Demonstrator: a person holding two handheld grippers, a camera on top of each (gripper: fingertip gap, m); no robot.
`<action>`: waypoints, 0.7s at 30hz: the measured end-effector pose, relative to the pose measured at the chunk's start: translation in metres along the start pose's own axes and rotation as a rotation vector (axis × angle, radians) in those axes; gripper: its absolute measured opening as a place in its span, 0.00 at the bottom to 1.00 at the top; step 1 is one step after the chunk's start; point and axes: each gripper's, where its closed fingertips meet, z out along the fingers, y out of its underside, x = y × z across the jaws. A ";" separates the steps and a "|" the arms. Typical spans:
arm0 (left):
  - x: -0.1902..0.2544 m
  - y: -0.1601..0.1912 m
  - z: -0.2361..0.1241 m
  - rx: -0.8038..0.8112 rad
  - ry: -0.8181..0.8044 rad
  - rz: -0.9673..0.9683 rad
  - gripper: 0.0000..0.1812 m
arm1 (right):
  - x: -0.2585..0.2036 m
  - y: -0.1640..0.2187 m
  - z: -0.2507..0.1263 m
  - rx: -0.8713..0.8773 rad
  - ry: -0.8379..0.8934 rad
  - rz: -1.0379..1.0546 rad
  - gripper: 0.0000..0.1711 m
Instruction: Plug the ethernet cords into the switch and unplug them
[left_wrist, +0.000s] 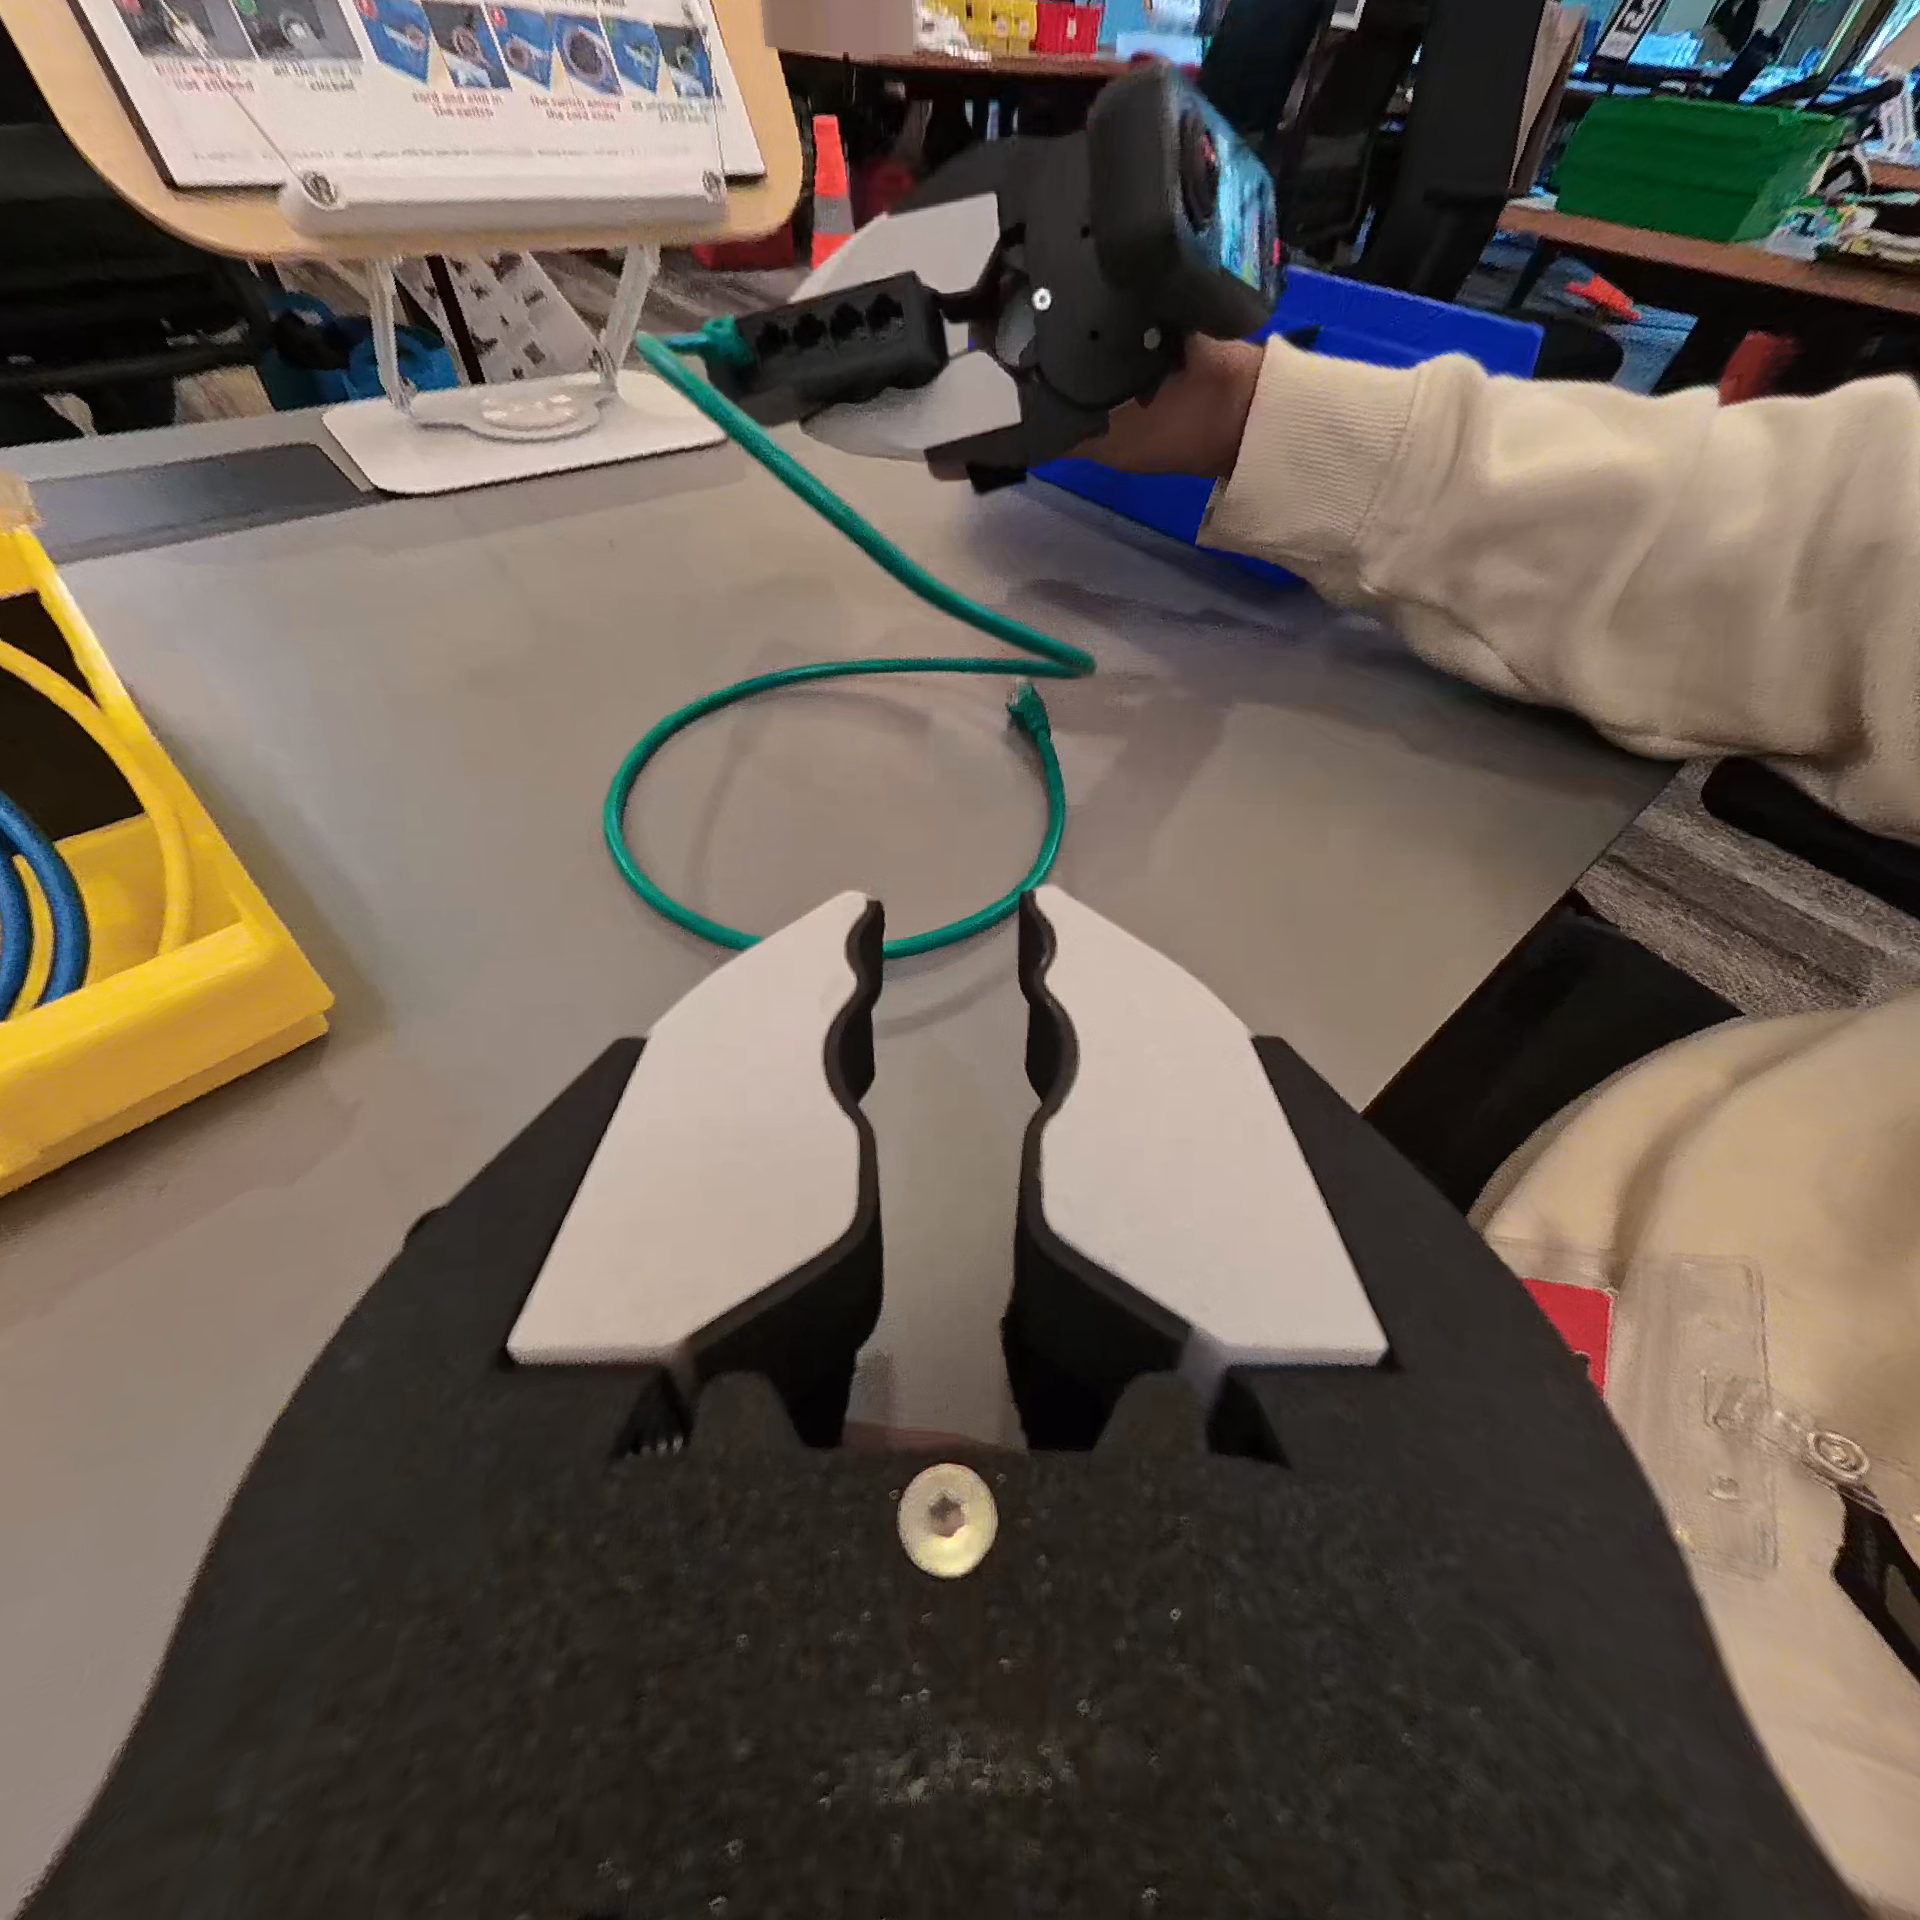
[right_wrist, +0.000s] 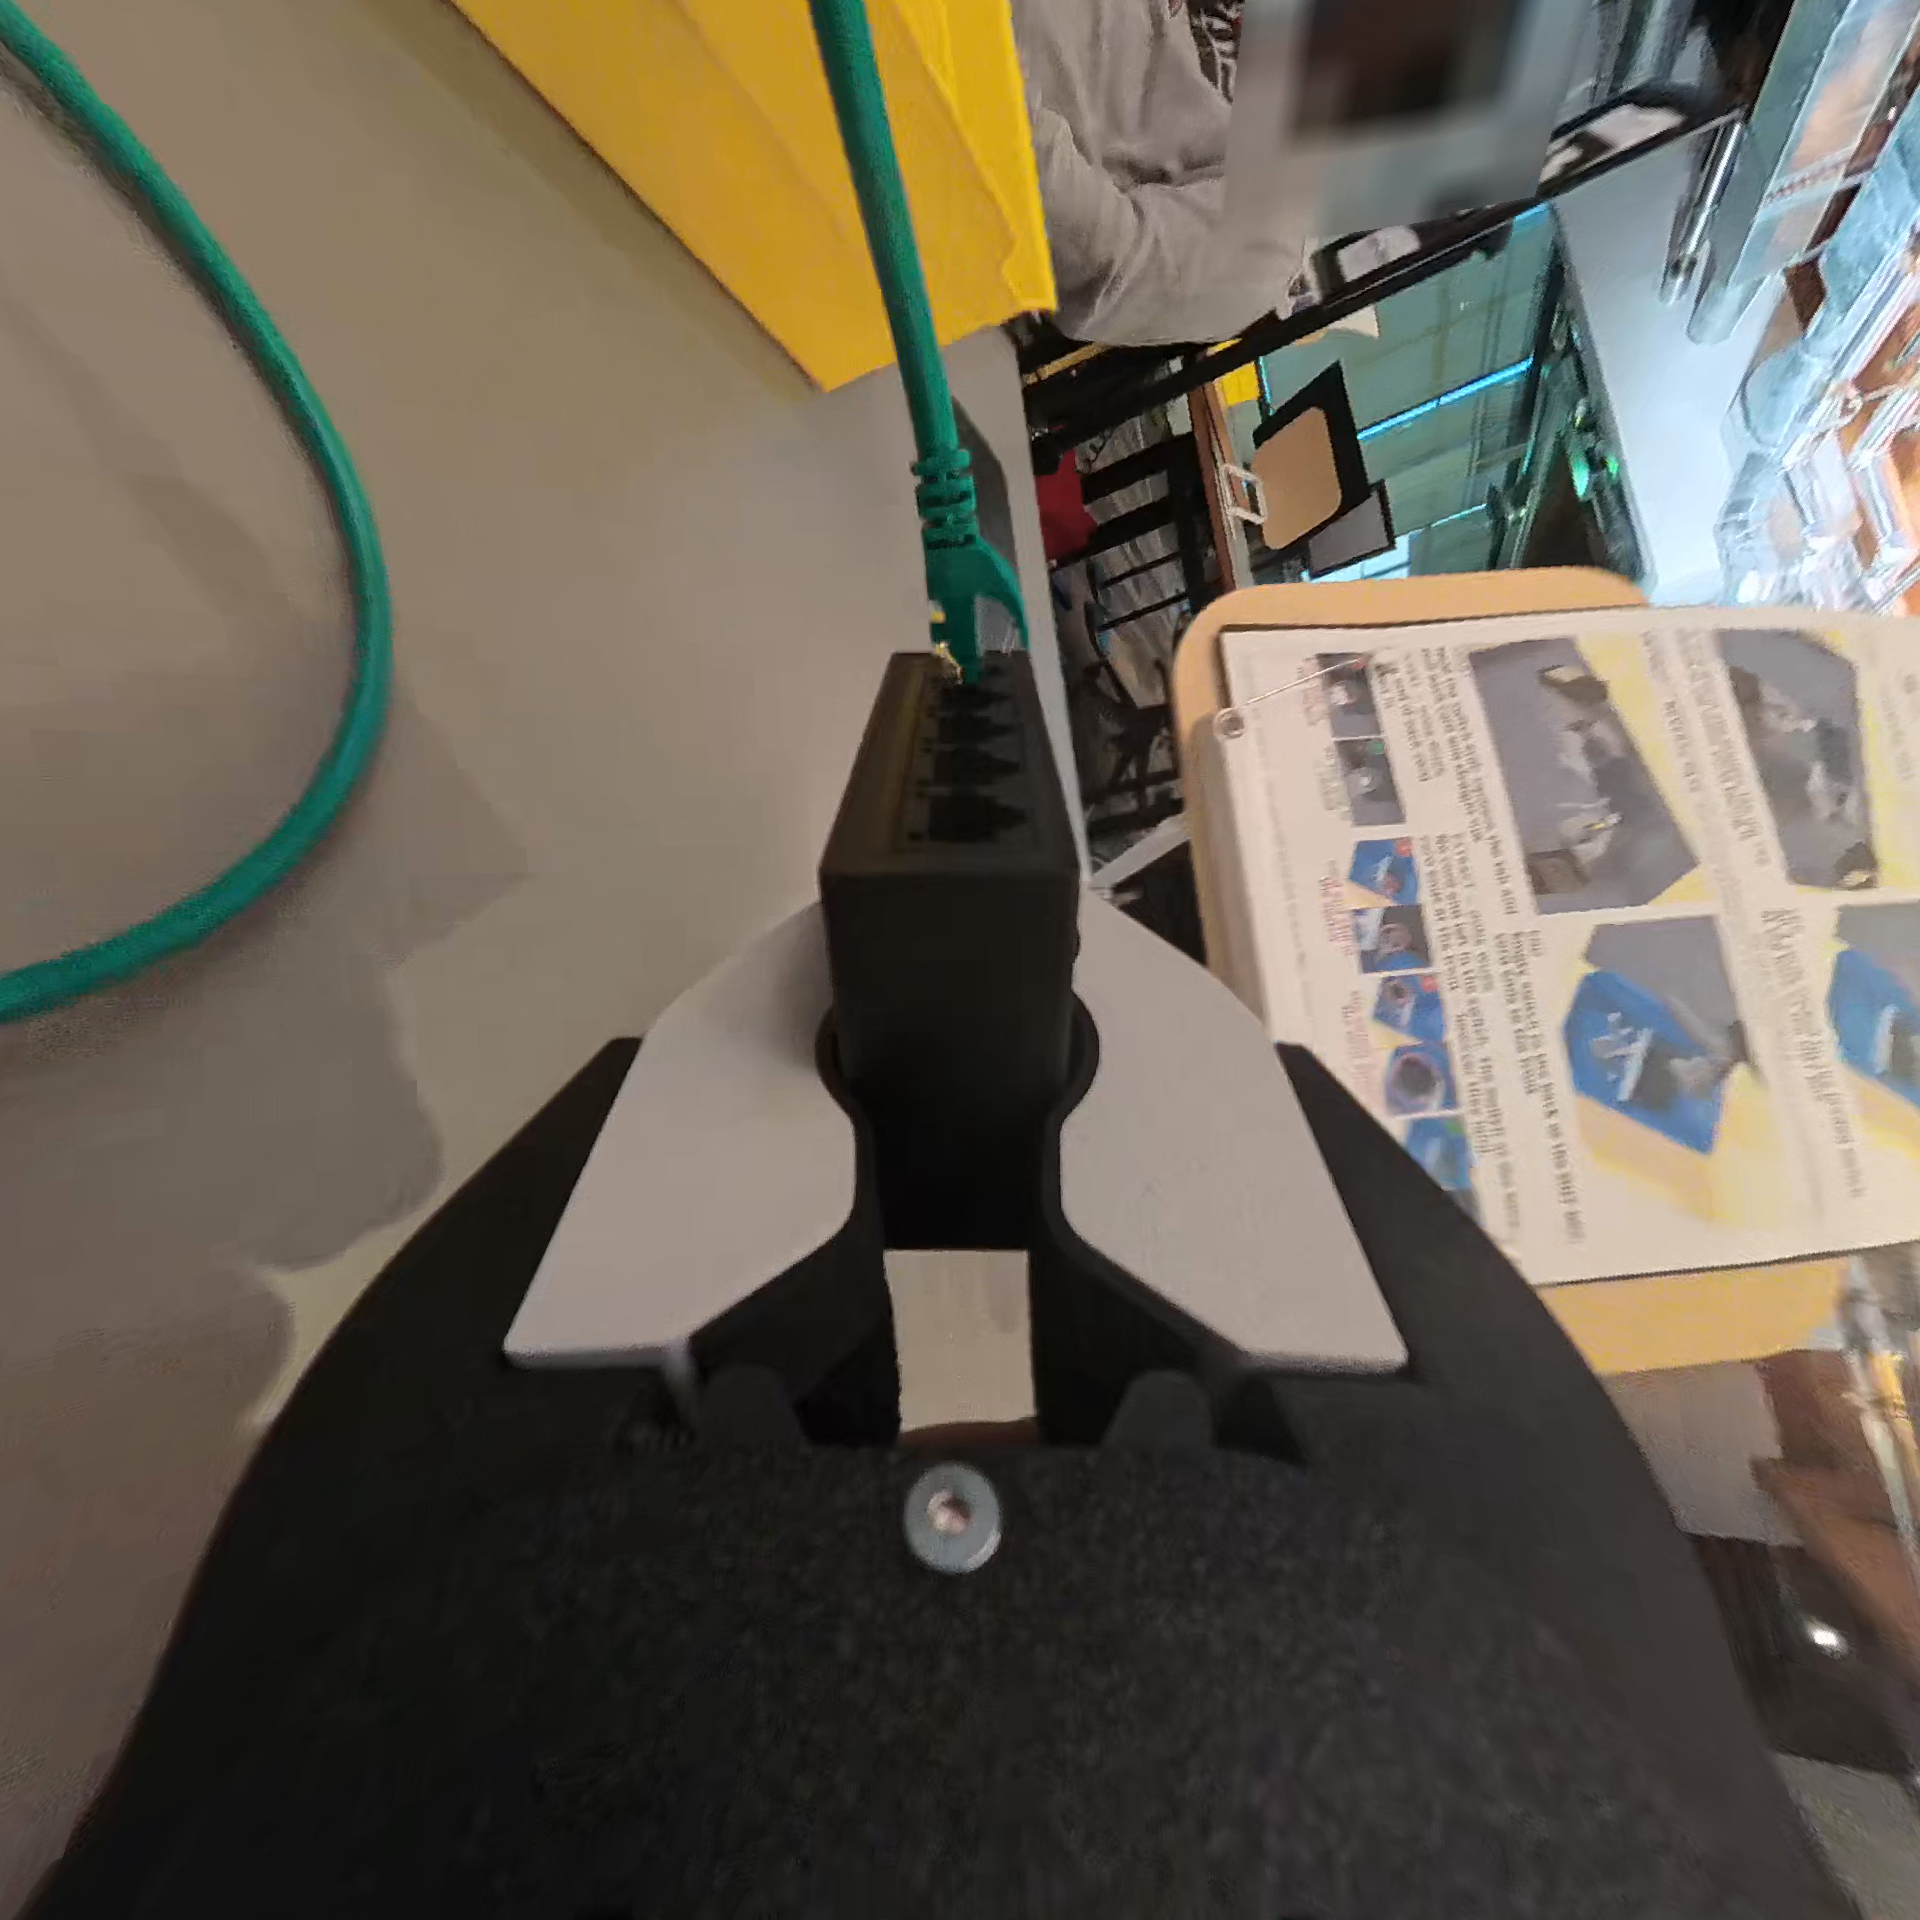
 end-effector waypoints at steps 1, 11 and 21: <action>0.000 0.003 0.001 -0.014 0.003 -0.009 0.14 | -0.008 0.001 0.000 0.008 -0.004 0.032 0.18; -0.027 0.026 0.012 -0.114 -0.005 -0.152 0.21 | -0.032 0.014 -0.013 0.053 0.095 0.205 0.18; -0.035 0.008 0.013 -0.058 0.085 -0.004 0.21 | -0.035 0.013 -0.008 0.092 0.101 0.234 0.18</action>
